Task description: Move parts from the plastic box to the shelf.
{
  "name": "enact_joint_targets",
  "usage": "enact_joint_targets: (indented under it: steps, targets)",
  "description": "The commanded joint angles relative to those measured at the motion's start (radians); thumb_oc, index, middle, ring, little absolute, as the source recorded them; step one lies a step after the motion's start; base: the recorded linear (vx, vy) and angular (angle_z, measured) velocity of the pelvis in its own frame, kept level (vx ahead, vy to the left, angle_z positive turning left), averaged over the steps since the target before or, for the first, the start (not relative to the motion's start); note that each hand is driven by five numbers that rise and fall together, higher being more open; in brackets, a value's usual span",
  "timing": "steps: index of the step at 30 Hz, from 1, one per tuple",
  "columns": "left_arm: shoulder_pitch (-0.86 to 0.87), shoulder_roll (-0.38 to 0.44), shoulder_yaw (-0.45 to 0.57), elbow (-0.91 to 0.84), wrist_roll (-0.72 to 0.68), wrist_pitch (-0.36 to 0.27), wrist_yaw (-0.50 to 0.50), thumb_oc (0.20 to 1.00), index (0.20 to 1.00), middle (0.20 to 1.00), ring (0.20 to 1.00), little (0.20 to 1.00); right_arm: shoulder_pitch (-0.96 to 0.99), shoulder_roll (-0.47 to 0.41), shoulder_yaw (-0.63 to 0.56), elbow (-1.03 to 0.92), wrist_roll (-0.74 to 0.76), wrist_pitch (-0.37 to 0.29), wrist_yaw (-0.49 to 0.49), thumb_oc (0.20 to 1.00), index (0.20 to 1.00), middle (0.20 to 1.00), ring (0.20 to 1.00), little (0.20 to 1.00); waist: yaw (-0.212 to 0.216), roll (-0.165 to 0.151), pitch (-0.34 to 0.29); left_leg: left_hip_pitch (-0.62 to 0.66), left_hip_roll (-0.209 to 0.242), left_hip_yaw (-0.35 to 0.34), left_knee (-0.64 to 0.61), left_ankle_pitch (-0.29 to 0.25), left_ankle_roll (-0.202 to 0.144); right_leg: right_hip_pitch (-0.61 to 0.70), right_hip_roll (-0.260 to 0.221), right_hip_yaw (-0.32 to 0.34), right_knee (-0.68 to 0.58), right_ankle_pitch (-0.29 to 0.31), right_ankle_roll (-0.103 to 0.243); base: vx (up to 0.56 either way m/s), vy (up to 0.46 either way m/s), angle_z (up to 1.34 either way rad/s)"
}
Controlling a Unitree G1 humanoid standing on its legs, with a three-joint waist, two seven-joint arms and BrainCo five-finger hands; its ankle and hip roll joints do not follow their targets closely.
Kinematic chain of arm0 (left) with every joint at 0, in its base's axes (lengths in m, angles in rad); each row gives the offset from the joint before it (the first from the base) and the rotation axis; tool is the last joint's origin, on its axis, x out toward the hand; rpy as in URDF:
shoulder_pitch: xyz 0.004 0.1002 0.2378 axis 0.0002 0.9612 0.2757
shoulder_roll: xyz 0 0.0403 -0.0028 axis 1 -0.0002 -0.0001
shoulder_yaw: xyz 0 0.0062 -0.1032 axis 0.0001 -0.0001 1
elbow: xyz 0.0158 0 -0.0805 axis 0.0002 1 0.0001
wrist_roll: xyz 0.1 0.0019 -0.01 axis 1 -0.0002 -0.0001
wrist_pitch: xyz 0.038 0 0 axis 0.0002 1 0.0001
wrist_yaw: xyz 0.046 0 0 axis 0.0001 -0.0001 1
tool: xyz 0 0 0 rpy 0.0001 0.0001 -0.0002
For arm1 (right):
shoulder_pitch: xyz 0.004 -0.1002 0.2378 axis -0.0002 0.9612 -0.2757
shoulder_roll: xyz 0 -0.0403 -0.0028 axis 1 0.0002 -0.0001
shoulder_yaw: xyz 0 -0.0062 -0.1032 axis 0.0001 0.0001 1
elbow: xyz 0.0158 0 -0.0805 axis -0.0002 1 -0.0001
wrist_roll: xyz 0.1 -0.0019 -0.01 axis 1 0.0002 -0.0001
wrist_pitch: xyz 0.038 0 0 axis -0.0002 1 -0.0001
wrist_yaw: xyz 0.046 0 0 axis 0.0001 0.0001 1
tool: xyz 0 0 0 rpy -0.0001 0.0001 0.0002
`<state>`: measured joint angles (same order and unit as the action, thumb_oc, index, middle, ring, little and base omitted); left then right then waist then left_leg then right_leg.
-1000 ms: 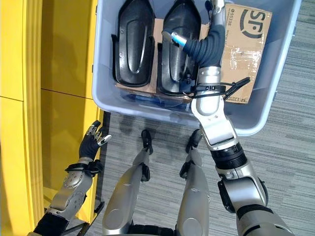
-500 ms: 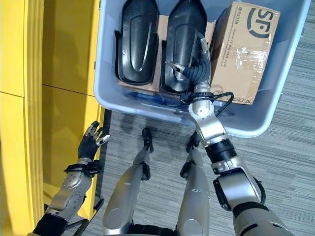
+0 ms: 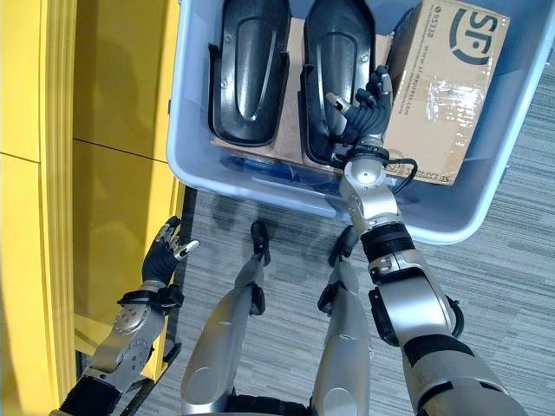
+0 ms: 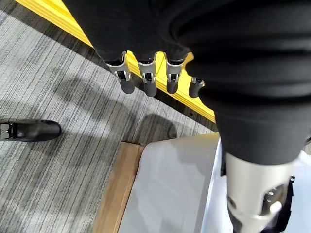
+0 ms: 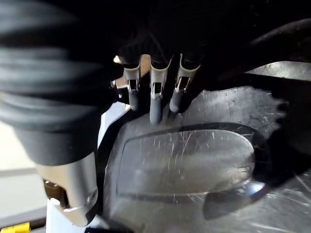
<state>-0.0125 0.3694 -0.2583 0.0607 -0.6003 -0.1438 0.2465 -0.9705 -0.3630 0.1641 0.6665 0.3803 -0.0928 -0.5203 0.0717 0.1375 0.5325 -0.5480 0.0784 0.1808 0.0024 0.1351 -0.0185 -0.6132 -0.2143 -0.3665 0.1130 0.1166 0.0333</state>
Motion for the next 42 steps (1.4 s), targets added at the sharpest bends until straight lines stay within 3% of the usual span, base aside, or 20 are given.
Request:
enact_joint_targets:
  steps: [1, 15, 22, 34, 42]
  targets:
    - [0.052, 0.051, -0.029, -0.064, -0.003, -0.05, 0.015, 1.0, 1.0, 1.0, 1.0, 1.0, 0.025, -0.002, -0.023, 0.011, 0.034, -0.039, -0.048, 1.0, 1.0, 1.0, 1.0, 1.0, 0.021, -0.014, -0.012, -0.016, 0.054, -0.033, 0.068, -0.061, -0.078, -0.014, -0.057, 0.078, 0.011, -0.049, 0.127, 0.0, 0.0, 0.0]
    - [0.052, 0.023, -0.02, -0.049, 0.011, -0.037, 0.022, 1.0, 1.0, 1.0, 1.0, 1.0, 0.274, 0.041, -0.056, -0.346, -0.004, -0.101, -0.02, 1.0, 1.0, 1.0, 1.0, 1.0, -0.014, -0.031, -0.012, -0.019, 0.049, -0.032, 0.079, -0.072, -0.073, -0.014, -0.06, 0.082, 0.017, -0.052, 0.128, 0.0, 0.0, 0.0]
    - [0.074, 0.026, -0.006, -0.054, 0.008, -0.031, 0.004, 1.0, 1.0, 1.0, 1.0, 1.0, 0.333, 0.053, -0.035, -0.452, 0.037, -0.13, 0.061, 1.0, 1.0, 1.0, 1.0, 1.0, -0.018, -0.037, -0.012, -0.021, 0.049, -0.034, 0.086, -0.075, -0.072, -0.012, -0.062, 0.08, 0.02, -0.05, 0.128, 0.0, 0.0, 0.0]
    - [0.079, 0.046, -0.01, -0.055, 0.0, -0.036, -0.011, 1.0, 1.0, 1.0, 1.0, 1.0, 0.217, 0.03, 0.021, -0.325, 0.014, -0.085, 0.067, 1.0, 1.0, 1.0, 1.0, 1.0, 0.007, -0.028, -0.012, -0.026, 0.044, -0.043, 0.093, -0.074, -0.072, -0.005, -0.066, 0.071, 0.016, -0.046, 0.13, 0.0, 0.0, 0.0]
    - [0.073, 0.078, -0.019, -0.054, -0.012, -0.048, -0.022, 1.0, 1.0, 1.0, 1.0, 1.0, 0.03, -0.04, 0.081, -0.105, -0.007, -0.03, 0.074, 1.0, 1.0, 1.0, 1.0, 1.0, 0.041, -0.021, -0.012, -0.033, 0.037, -0.057, 0.093, -0.07, -0.071, 0.003, -0.072, 0.061, 0.019, -0.046, 0.131, 0.0, -0.002, 0.04]
